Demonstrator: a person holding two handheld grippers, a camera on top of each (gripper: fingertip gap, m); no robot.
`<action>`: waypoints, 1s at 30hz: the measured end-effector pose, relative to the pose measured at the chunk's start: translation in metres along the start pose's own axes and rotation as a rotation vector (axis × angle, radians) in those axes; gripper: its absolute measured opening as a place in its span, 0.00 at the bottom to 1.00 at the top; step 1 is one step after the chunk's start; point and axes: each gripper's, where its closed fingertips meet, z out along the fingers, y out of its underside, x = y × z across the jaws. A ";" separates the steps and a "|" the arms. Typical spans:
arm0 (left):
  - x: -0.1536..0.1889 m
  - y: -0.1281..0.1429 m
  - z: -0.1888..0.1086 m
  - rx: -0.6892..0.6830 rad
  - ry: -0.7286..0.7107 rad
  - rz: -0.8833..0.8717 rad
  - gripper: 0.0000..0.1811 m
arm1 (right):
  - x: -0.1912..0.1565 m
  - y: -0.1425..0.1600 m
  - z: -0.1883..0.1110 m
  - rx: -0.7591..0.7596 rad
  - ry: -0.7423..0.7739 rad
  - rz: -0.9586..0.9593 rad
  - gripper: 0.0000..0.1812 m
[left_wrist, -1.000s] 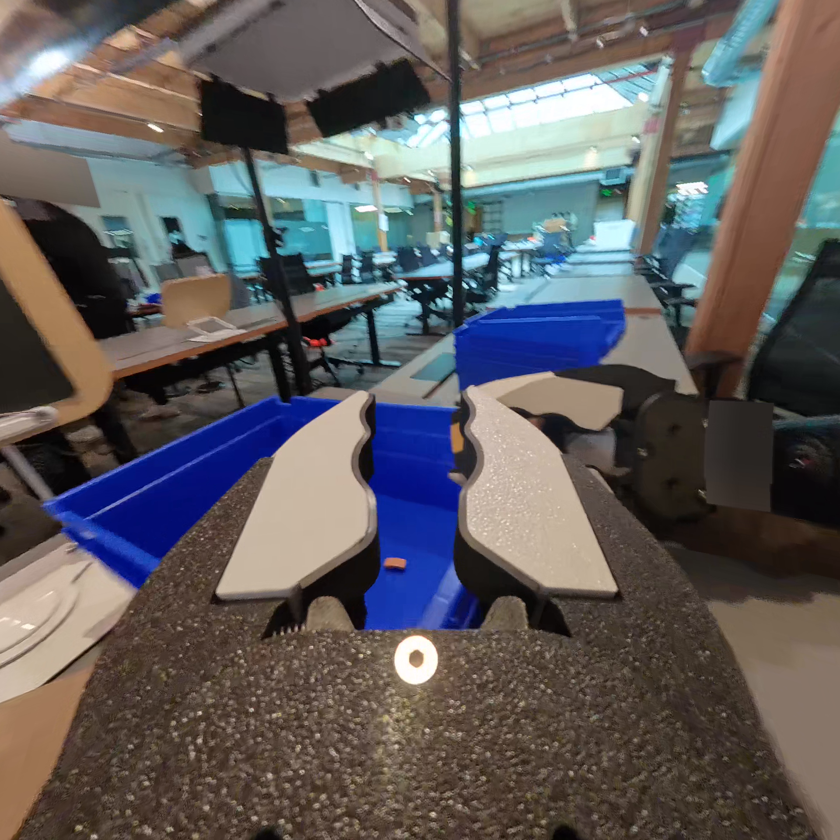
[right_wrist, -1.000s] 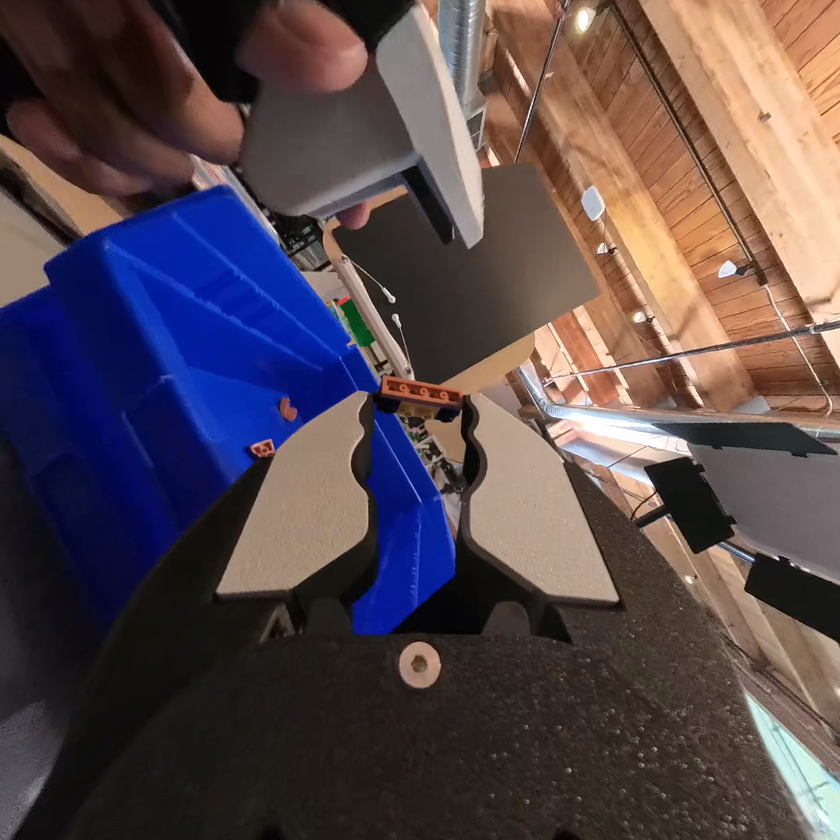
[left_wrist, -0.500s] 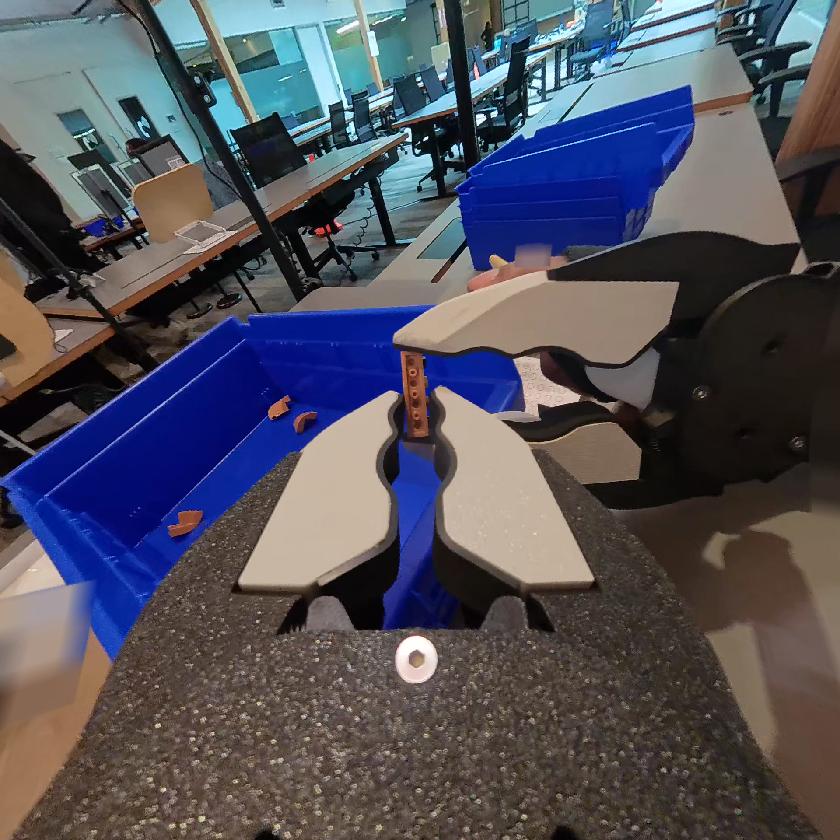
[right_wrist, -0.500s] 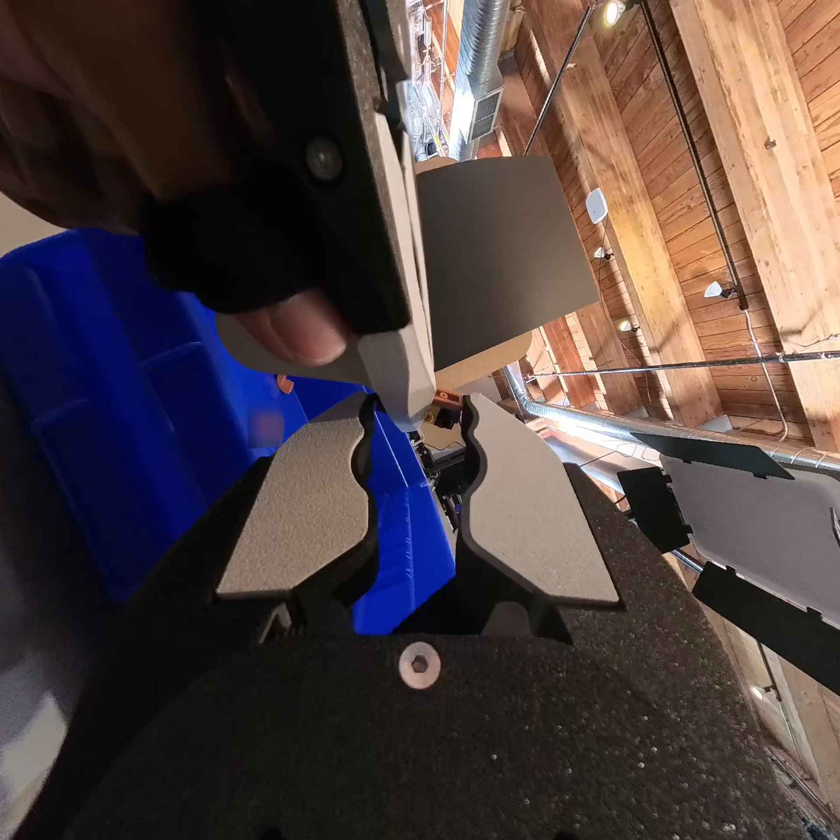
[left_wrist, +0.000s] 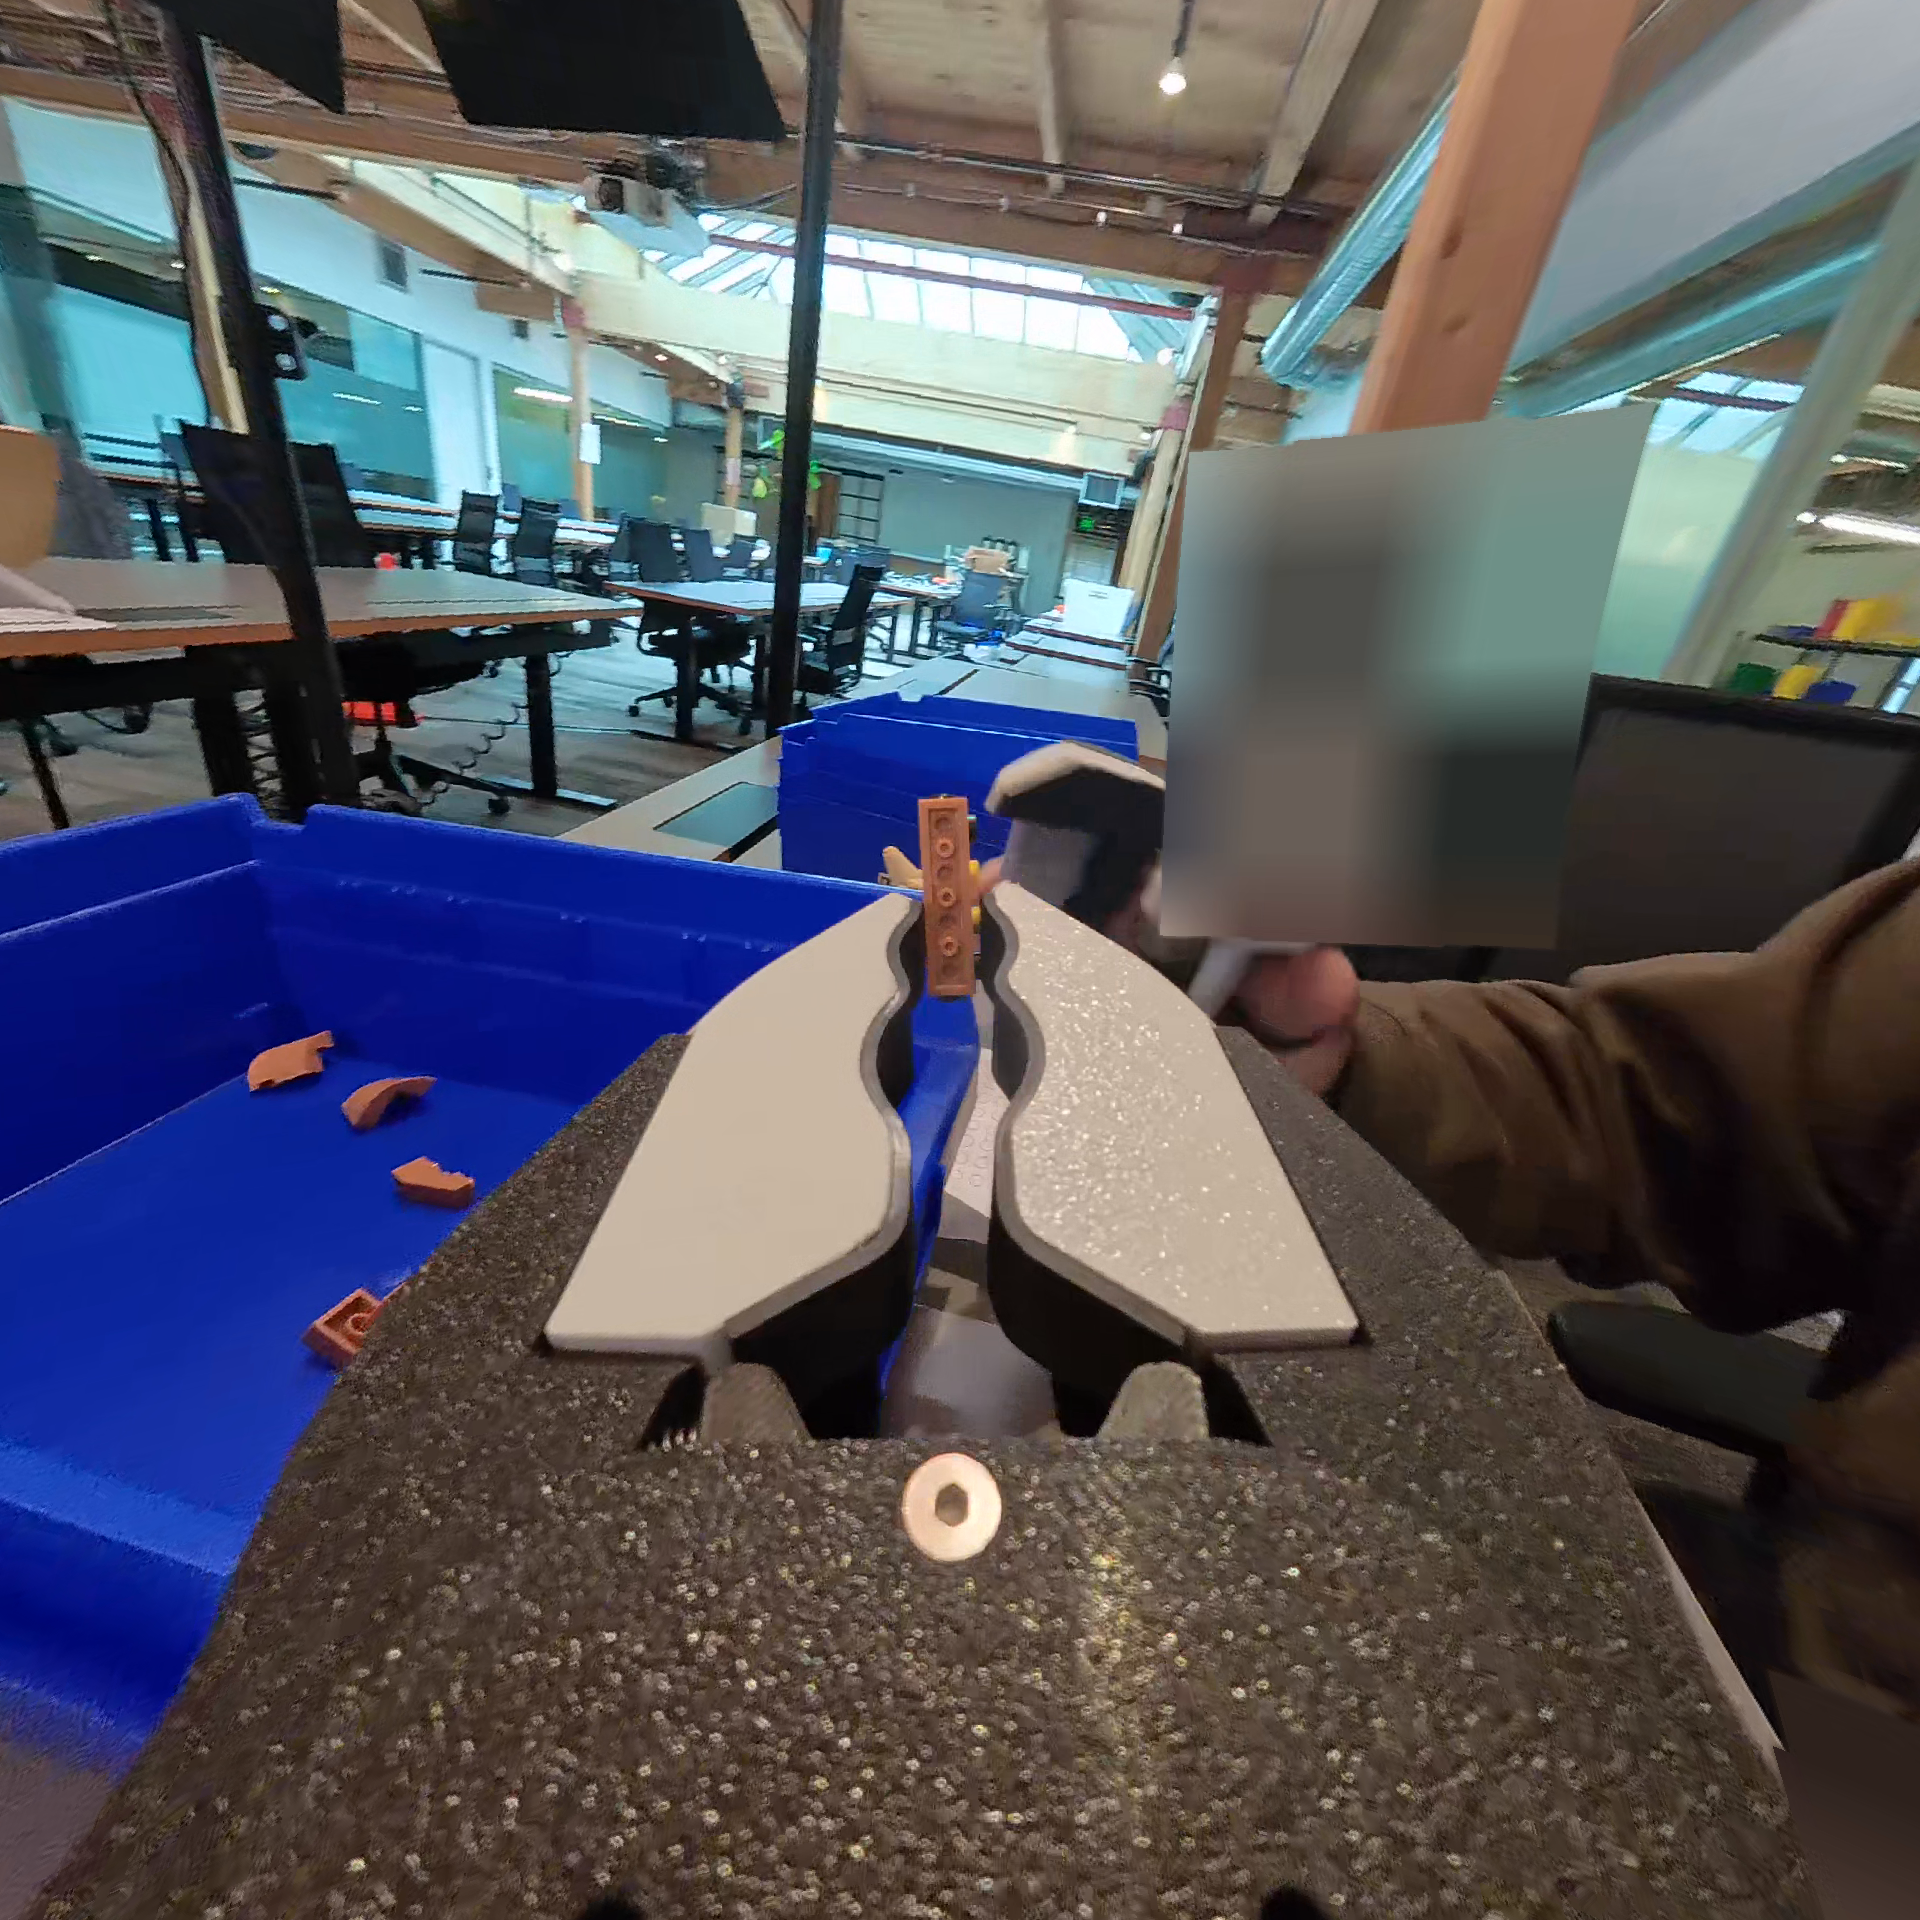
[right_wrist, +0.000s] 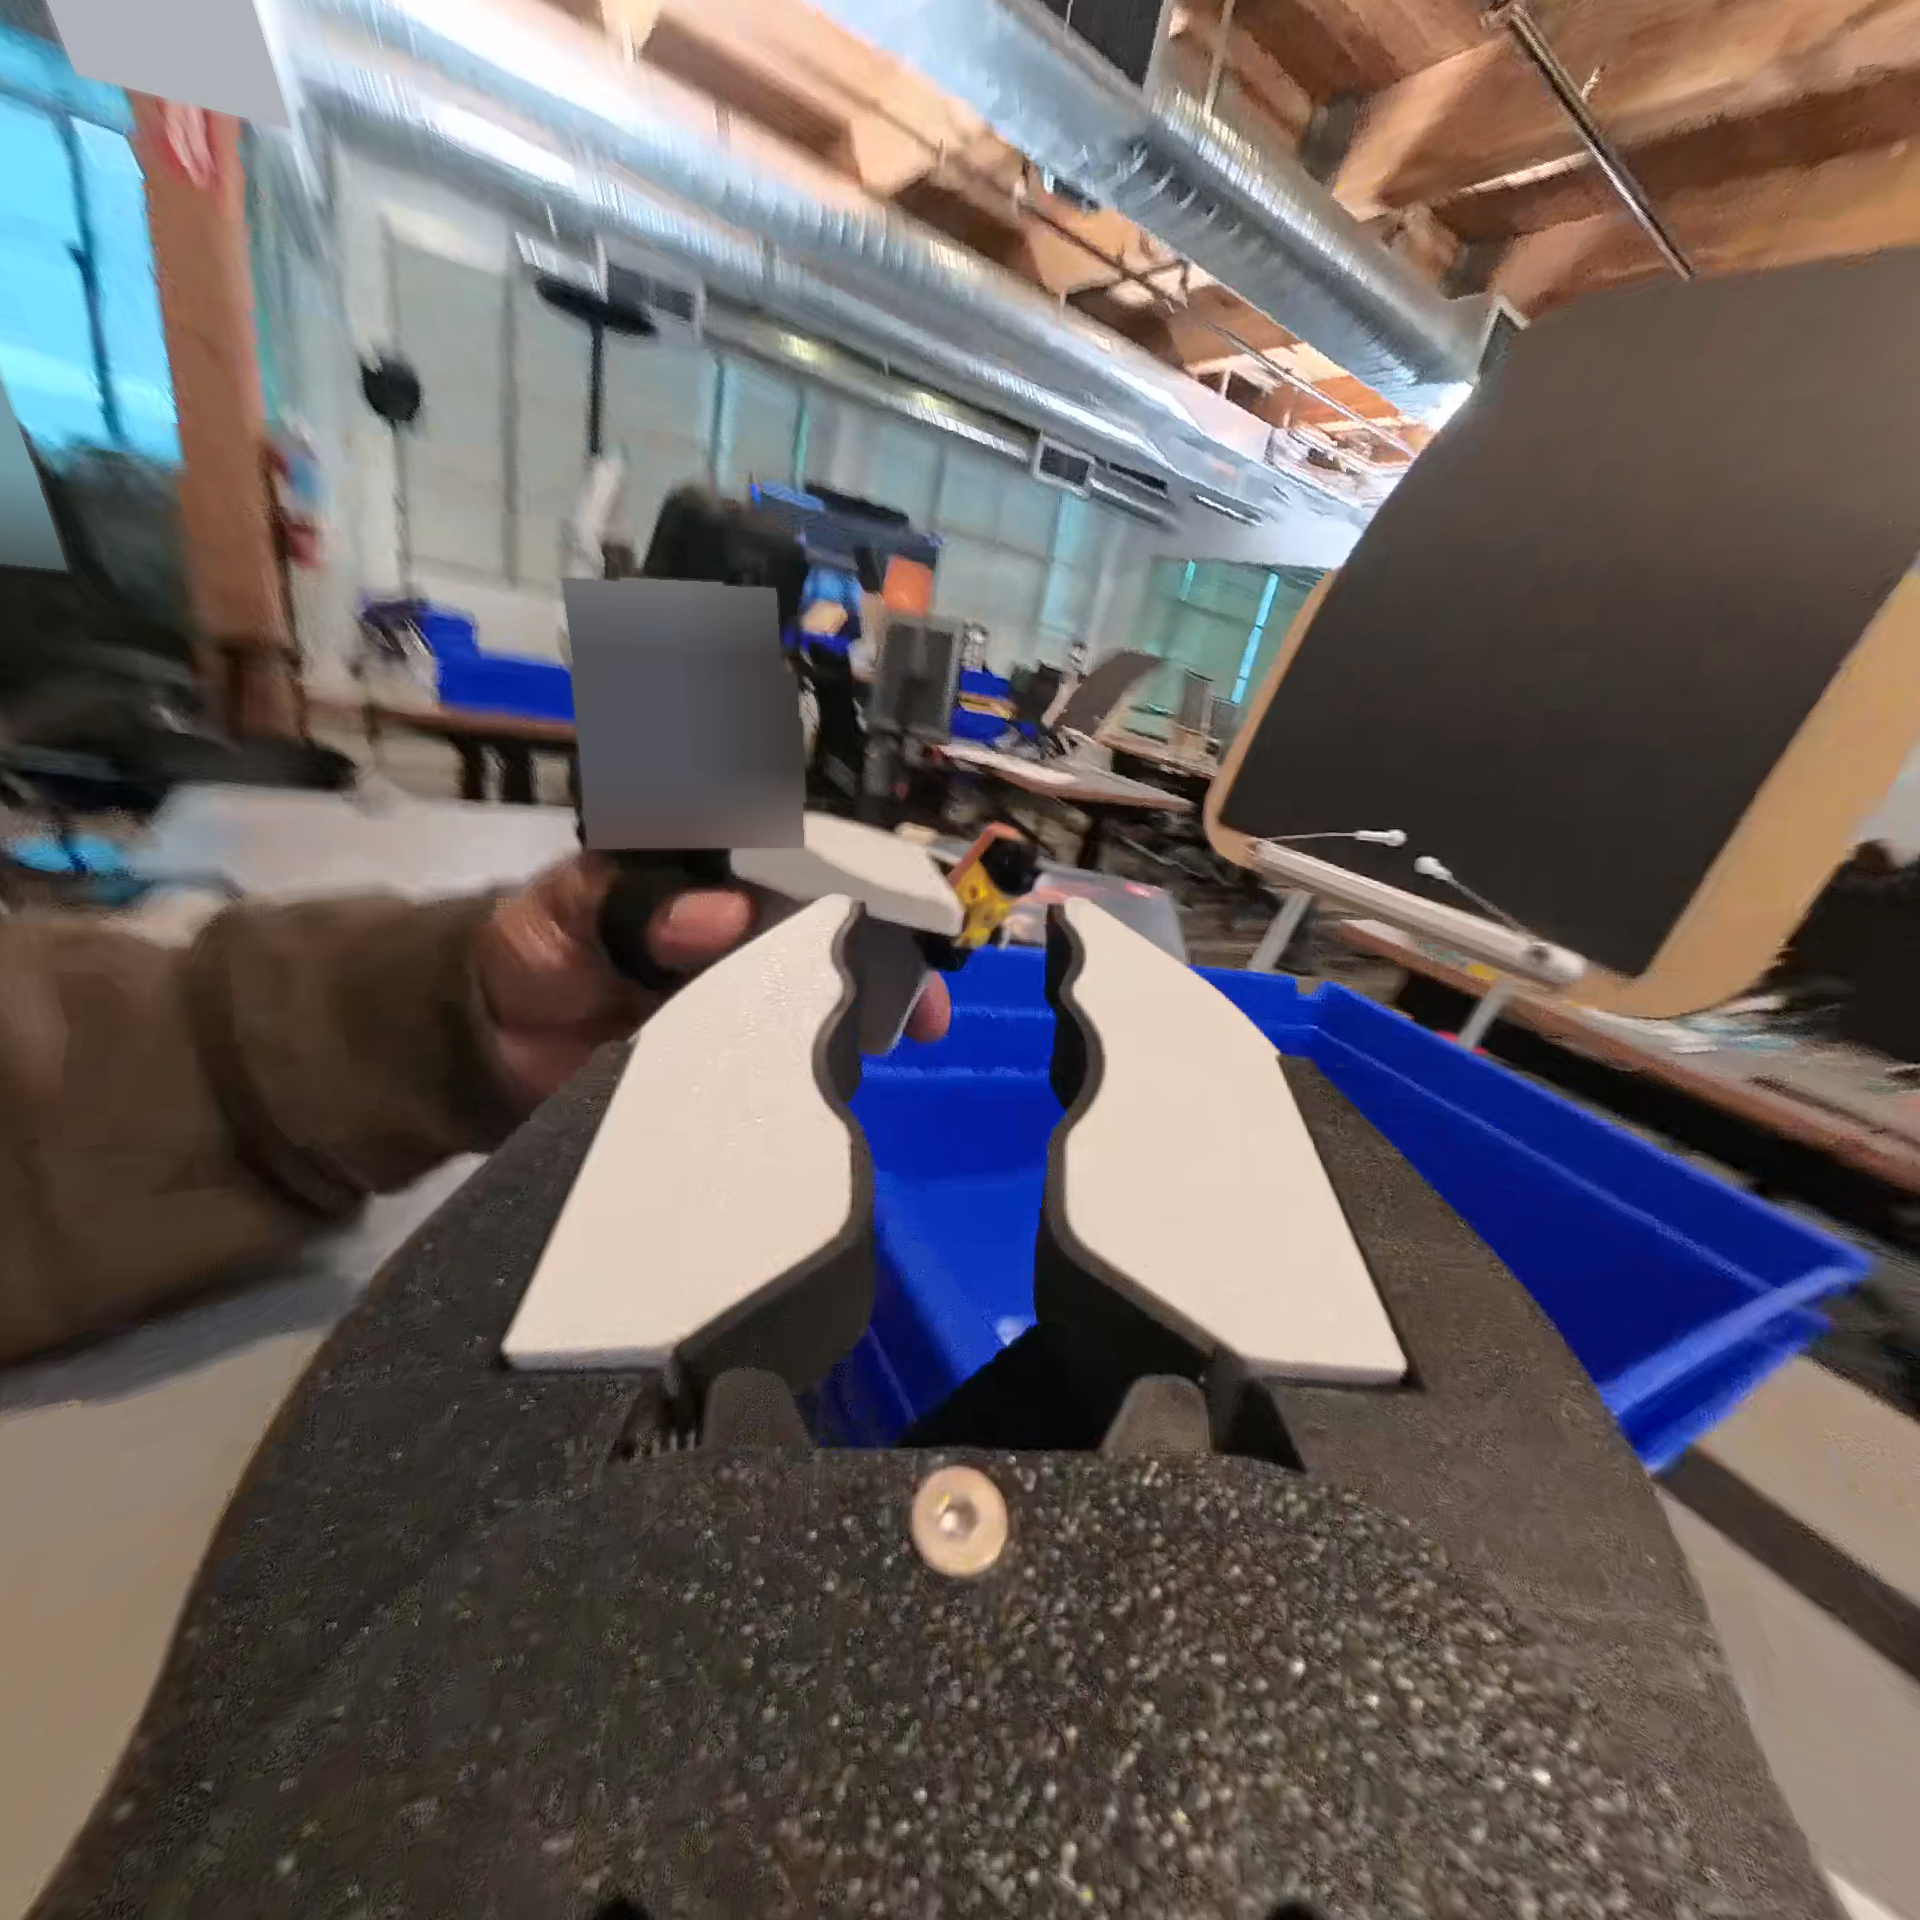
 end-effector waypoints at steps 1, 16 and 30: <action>0.003 0.001 0.000 -0.003 0.016 0.010 0.05 | 0.004 -0.005 -0.003 0.030 -0.013 0.065 0.17; 0.028 0.014 0.006 -0.095 0.133 0.080 0.05 | -0.007 0.001 -0.002 0.016 -0.210 0.277 0.07; 0.019 0.022 0.002 -0.203 0.069 0.110 0.05 | -0.006 0.013 -0.001 -0.112 -0.150 0.071 0.06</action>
